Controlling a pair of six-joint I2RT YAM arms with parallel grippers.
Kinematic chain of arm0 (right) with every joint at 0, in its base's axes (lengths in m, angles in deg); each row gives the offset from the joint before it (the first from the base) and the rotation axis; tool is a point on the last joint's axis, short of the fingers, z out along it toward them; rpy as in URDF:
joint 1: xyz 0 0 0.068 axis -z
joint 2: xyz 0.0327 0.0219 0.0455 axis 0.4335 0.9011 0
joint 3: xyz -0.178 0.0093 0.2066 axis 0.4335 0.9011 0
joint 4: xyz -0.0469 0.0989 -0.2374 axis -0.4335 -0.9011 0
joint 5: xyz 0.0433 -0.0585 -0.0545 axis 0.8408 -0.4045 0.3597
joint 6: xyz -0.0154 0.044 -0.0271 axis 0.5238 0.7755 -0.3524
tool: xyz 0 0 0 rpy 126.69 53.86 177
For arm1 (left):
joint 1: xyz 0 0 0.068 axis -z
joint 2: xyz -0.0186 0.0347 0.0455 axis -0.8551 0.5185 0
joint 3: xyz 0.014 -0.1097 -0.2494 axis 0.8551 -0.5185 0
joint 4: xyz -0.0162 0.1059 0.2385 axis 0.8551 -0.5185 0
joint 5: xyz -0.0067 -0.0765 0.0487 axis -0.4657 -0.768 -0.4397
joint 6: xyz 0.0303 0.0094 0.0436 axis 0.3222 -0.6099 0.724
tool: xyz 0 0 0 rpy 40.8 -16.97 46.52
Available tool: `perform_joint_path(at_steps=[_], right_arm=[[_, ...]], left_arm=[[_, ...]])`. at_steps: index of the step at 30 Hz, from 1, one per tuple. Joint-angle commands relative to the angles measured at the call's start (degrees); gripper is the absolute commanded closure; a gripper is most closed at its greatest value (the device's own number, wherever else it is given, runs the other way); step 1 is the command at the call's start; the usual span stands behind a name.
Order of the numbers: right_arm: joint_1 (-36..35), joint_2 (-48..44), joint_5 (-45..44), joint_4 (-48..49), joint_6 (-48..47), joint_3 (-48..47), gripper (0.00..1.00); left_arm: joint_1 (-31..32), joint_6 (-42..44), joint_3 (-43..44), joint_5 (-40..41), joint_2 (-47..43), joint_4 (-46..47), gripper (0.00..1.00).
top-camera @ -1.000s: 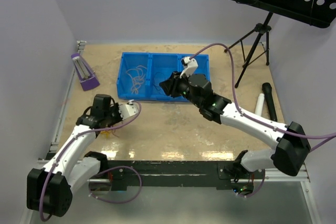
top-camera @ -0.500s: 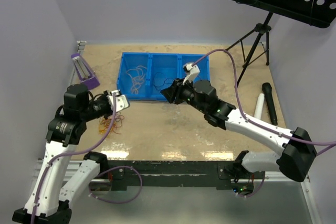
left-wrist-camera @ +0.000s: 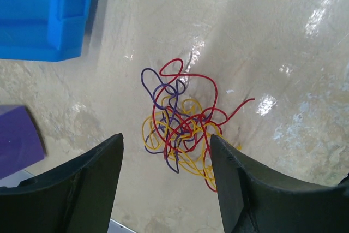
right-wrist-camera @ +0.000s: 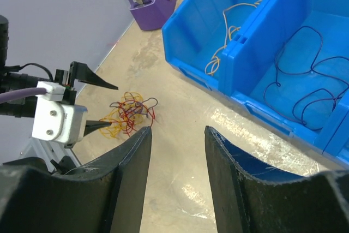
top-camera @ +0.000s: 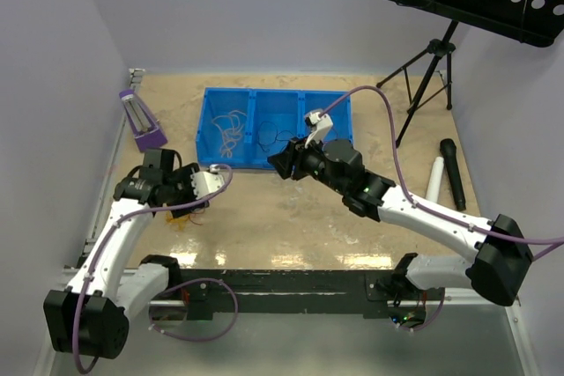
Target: Untangle the cables
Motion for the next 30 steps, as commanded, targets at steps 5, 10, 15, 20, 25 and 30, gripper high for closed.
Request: perform_joint_path(at_steps=[5,10,15,20,25,30], right_arm=[[-0.1,-0.7,-1.1,3.0,-1.2,1.5,0.52],[-0.2,-0.4,-1.4,3.2,-1.2,1.4,0.55],[-0.1,-0.3,-1.3,3.5,-1.0,1.6,0.6],[-0.1,-0.6,-1.4,3.2,-0.8,1.9,0.62],[-0.1,-0.6,-1.6,3.0,-0.8,1.9,0.64],[-0.1,-0.6,-1.6,2.8,-0.7,1.6,0.64]], left_arm=[[-1.0,10.4,-4.6,6.3,2.0,6.0,0.32],[-1.0,10.5,-6.4,7.5,3.2,11.7,0.35],[-1.0,8.5,-6.2,4.2,3.4,16.5,0.47],[-1.0,8.8,-6.5,2.0,3.1,15.4,0.49],[-1.0,10.5,-9.0,3.5,2.4,13.9,0.5],[-1.0,11.6,-8.7,3.8,1.7,10.8,0.5]])
